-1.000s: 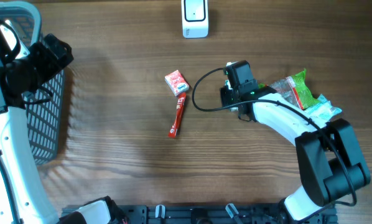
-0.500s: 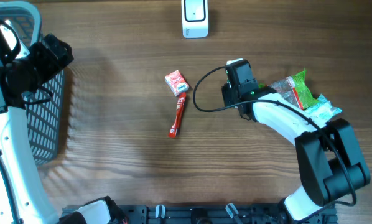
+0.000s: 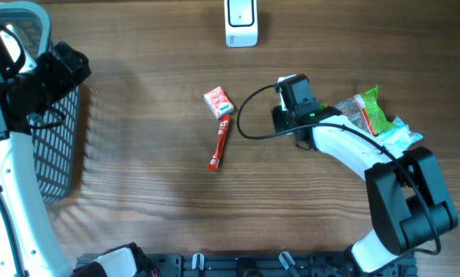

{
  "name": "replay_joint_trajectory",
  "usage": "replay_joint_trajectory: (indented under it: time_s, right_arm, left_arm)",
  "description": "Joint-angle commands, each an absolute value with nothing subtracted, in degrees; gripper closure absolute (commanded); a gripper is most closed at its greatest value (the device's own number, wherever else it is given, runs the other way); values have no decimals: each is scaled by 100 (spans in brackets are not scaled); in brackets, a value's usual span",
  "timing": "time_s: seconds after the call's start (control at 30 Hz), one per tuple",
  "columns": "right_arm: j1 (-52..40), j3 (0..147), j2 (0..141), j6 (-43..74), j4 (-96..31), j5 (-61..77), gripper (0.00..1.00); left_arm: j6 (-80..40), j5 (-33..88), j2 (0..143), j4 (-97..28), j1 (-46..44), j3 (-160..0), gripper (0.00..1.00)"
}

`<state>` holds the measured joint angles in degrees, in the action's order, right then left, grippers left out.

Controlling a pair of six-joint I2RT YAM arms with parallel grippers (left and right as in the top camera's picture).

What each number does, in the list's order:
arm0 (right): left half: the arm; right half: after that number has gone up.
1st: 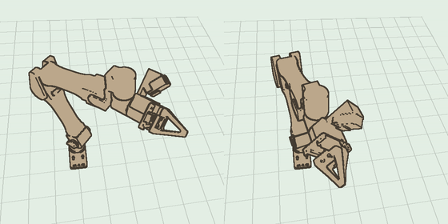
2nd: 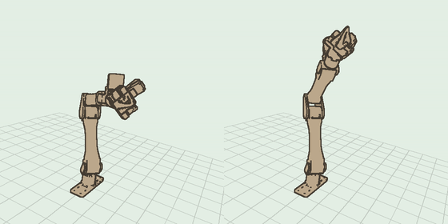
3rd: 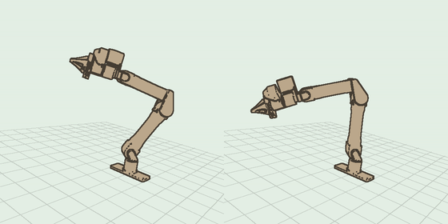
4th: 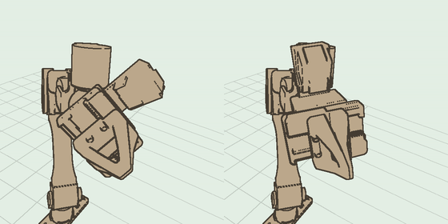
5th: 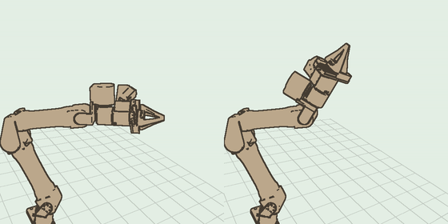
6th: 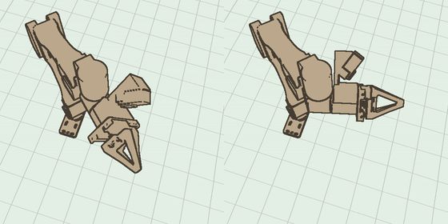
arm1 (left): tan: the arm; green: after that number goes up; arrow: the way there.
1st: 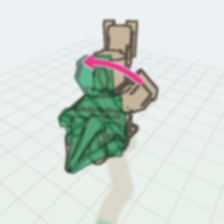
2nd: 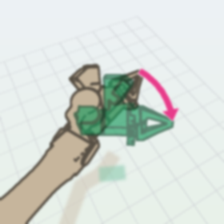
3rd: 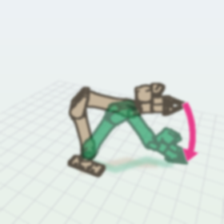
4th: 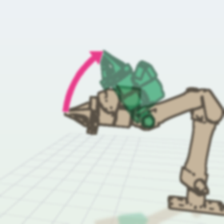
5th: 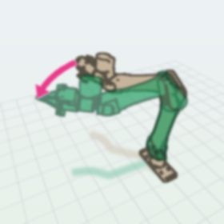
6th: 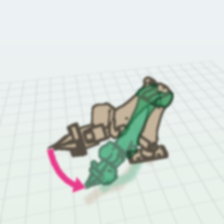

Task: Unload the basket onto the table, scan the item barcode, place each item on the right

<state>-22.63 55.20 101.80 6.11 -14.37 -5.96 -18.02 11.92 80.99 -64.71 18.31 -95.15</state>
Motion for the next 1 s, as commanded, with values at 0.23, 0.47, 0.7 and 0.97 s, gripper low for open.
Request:
replay_joint_trajectory:
  time_s: [0.23, 0.47, 0.7, 0.97]
  right_arm:
    - [-2265, 5564, 10287, 611, -1428, -607, 69]
    - [-2265, 5631, 10287, 248, -1481, -1354, 78]
    - [-2268, 5636, 10287, -167, -1483, -1710, 79]
    - [-2541, 5642, 10287, -460, -1520, -2965, 78]
  left_arm:
    - [-1691, 1260, 8095, -6460, 1811, -9564, 0]
    - [-1691, 1260, 8095, -6460, 1811, -9564, 0]
    - [-1691, 1260, 8095, -6460, 1811, -9564, 0]
    - [-1691, 1260, 8095, -6460, 1811, -9564, 0]
